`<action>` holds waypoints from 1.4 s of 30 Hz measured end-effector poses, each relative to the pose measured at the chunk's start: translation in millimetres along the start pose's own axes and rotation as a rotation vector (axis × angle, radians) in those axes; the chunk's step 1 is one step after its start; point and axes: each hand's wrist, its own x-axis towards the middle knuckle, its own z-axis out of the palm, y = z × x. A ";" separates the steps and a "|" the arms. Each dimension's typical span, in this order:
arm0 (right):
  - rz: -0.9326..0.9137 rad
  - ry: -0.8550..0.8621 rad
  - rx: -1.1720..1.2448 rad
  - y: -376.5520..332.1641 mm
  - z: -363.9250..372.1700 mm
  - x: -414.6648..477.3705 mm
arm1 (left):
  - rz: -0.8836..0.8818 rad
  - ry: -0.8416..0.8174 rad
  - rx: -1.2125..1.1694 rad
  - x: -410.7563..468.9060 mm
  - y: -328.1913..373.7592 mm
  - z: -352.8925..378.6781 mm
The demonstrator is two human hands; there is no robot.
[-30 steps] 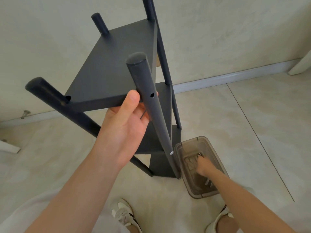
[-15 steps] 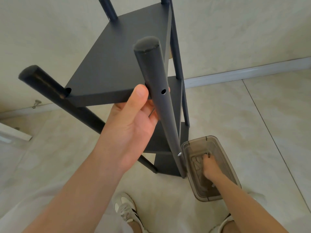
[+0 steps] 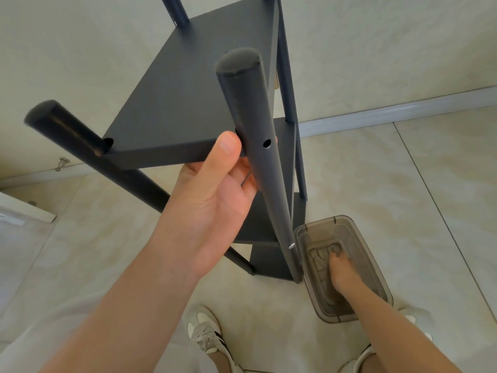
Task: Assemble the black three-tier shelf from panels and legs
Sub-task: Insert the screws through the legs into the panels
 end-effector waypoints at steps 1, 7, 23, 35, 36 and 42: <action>0.010 -0.018 -0.031 -0.8 -1.2 -3.2 | 0.022 -0.008 0.003 3.1 -2.4 -5.0; -0.013 -0.077 -0.148 1.2 -4.8 -11.3 | 0.021 -0.052 0.013 5.2 -2.2 -7.9; -0.291 -0.082 -0.394 -56.3 -95.5 -58.2 | -0.005 0.020 0.016 1.5 -1.8 1.4; -0.561 -0.012 -0.018 -130.2 -299.0 -202.6 | -0.013 0.084 0.148 -8.0 10.3 0.2; -0.585 -0.005 0.070 -132.6 -313.3 -216.9 | -0.020 0.085 0.167 -8.5 11.6 -1.5; -0.737 0.338 0.604 -154.5 -344.3 -283.2 | -0.024 0.041 0.209 -8.6 13.3 -8.8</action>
